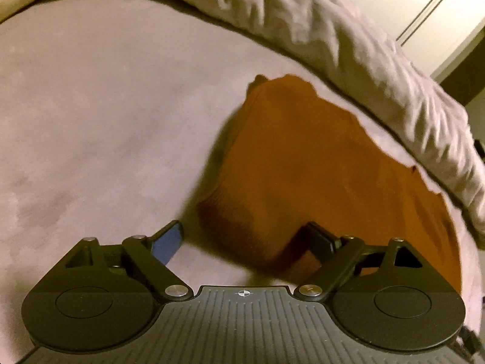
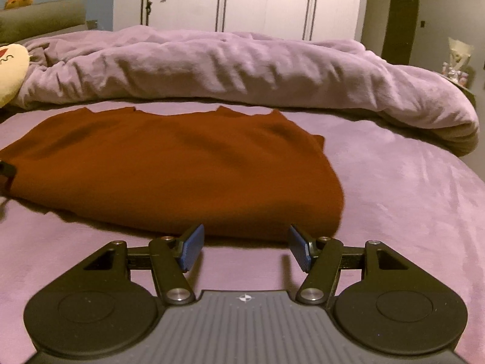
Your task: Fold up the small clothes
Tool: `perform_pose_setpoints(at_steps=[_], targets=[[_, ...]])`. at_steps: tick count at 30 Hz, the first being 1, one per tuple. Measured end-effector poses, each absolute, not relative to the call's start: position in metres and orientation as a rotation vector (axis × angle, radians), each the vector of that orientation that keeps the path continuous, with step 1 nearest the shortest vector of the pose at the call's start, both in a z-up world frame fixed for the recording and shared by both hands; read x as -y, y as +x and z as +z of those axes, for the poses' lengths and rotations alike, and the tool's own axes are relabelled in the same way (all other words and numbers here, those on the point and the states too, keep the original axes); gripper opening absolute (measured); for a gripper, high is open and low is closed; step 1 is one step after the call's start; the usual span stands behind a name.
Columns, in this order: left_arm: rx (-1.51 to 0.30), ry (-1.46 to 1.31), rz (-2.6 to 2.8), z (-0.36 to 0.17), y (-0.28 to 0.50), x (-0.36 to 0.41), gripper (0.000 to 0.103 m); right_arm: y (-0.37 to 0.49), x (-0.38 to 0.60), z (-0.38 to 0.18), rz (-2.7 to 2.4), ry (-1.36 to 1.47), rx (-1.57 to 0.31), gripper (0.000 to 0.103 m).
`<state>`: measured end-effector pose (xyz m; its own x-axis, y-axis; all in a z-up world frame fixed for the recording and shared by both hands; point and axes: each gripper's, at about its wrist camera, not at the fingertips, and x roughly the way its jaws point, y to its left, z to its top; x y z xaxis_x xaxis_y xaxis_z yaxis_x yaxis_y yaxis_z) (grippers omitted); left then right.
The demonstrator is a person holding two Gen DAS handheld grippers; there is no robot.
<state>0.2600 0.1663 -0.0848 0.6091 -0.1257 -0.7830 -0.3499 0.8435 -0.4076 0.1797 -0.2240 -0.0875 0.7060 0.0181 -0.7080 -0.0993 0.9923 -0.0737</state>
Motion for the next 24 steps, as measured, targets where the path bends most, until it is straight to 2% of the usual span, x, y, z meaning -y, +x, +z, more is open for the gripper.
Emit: perform_pose_setpoints(at_steps=[1, 3, 5, 8, 10, 12, 14, 15, 17, 18, 21, 24], targets=[[-0.918, -0.587, 0.122, -0.084, 0.260, -0.164, 0.079, 0.181, 0.222, -0.088, 0.076, -0.107, -0.785, 0.052], [-0.917, -0.609, 0.110, -0.083, 0.260, -0.161, 0.081, 0.186, 0.216, -0.087, 0.096, -0.099, -0.783, 0.042], [-0.918, -0.589, 0.111, -0.086, 0.261, -0.159, 0.084, 0.191, 0.208, -0.086, 0.111, -0.094, -0.770, 0.041], [-0.903, -0.597, 0.119, -0.089, 0.264, -0.158, 0.087, 0.199, 0.192, -0.087, 0.169, -0.091, -0.747, 0.033], [-0.896, -0.618, 0.123, -0.090, 0.267, -0.160, 0.087, 0.204, 0.183, -0.090, 0.196, -0.106, -0.737, 0.031], [-0.890, -0.633, 0.132, -0.088, 0.268, -0.162, 0.081, 0.210, 0.179, -0.095, 0.195, -0.136, -0.741, 0.031], [-0.889, -0.635, 0.137, -0.088, 0.271, -0.164, 0.064, 0.215, 0.180, -0.101, 0.160, -0.183, -0.749, 0.032], [-0.888, -0.644, 0.136, -0.088, 0.271, -0.167, 0.061, 0.216, 0.182, -0.101, 0.149, -0.189, -0.750, 0.033], [-0.880, -0.682, 0.132, -0.089, 0.271, -0.172, 0.046, 0.216, 0.187, -0.097, 0.127, -0.180, -0.761, 0.035], [-0.877, -0.707, 0.127, -0.090, 0.271, -0.175, 0.044, 0.215, 0.189, -0.095, 0.119, -0.171, -0.764, 0.035], [-0.870, -0.747, 0.127, -0.094, 0.271, -0.178, 0.045, 0.208, 0.193, -0.090, 0.111, -0.146, -0.758, 0.035], [-0.874, -0.713, 0.127, -0.093, 0.274, -0.171, 0.055, 0.204, 0.188, -0.088, 0.132, -0.140, -0.751, 0.033]])
